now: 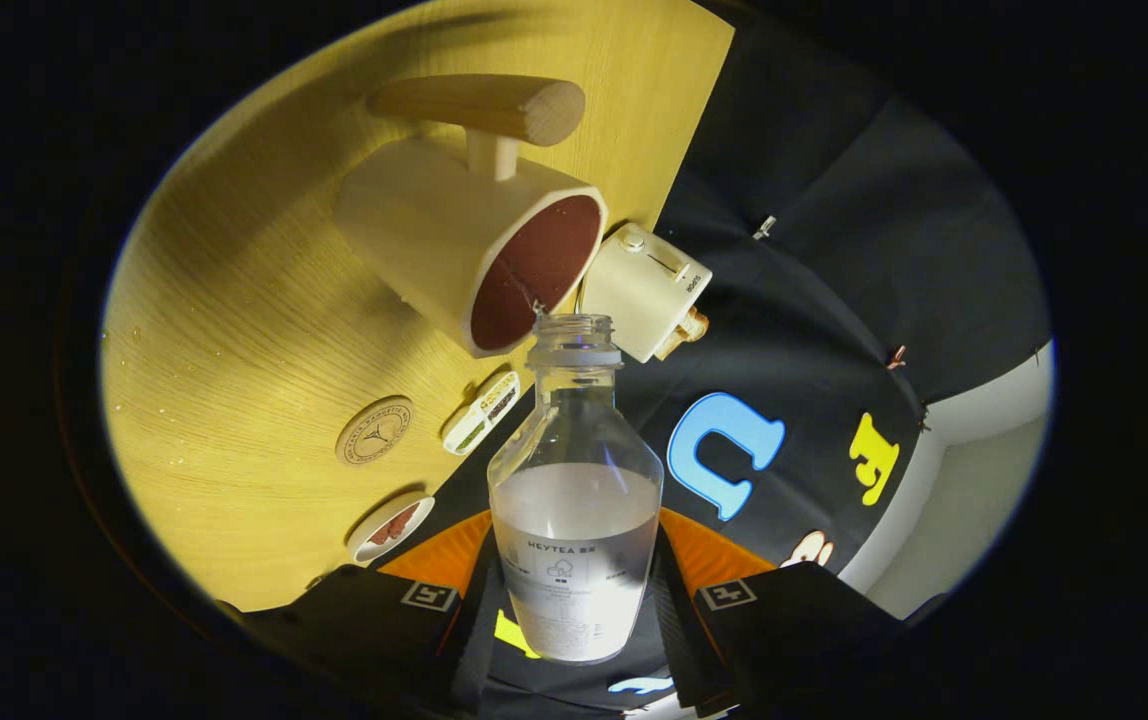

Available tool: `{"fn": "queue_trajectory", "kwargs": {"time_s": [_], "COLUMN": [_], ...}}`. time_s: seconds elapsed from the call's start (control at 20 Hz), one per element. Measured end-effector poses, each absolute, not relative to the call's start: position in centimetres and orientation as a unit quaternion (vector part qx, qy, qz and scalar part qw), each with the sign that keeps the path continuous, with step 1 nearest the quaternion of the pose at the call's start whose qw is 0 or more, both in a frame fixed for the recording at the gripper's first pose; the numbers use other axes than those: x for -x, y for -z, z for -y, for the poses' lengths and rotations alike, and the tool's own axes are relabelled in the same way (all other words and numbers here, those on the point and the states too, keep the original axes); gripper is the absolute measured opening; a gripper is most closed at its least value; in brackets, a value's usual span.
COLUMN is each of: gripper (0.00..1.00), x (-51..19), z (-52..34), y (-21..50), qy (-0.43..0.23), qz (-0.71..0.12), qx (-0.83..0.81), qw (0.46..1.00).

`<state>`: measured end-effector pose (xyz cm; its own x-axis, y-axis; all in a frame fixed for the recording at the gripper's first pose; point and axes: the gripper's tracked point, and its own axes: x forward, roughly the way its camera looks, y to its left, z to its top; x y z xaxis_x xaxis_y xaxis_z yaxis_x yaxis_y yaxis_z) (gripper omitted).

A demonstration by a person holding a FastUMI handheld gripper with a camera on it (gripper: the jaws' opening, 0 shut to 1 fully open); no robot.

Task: Take the bottle from table, then pour the juice into the cup, finally place the bottle on the coaster

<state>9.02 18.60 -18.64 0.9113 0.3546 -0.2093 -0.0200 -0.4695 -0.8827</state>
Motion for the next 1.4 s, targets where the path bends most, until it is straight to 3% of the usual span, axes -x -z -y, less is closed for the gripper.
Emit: {"fn": "queue_trajectory", "kwargs": {"time_s": [0.7,1.4], "gripper": [0.72,0.72], "x": [-8.3,-8.8], "z": [-21.2,-21.0], "y": [16.8,16.9], "qy": [-0.190,-0.191], "qz": [0.192,0.188], "qx": [0.871,0.867], "qw": [0.410,0.420]}}
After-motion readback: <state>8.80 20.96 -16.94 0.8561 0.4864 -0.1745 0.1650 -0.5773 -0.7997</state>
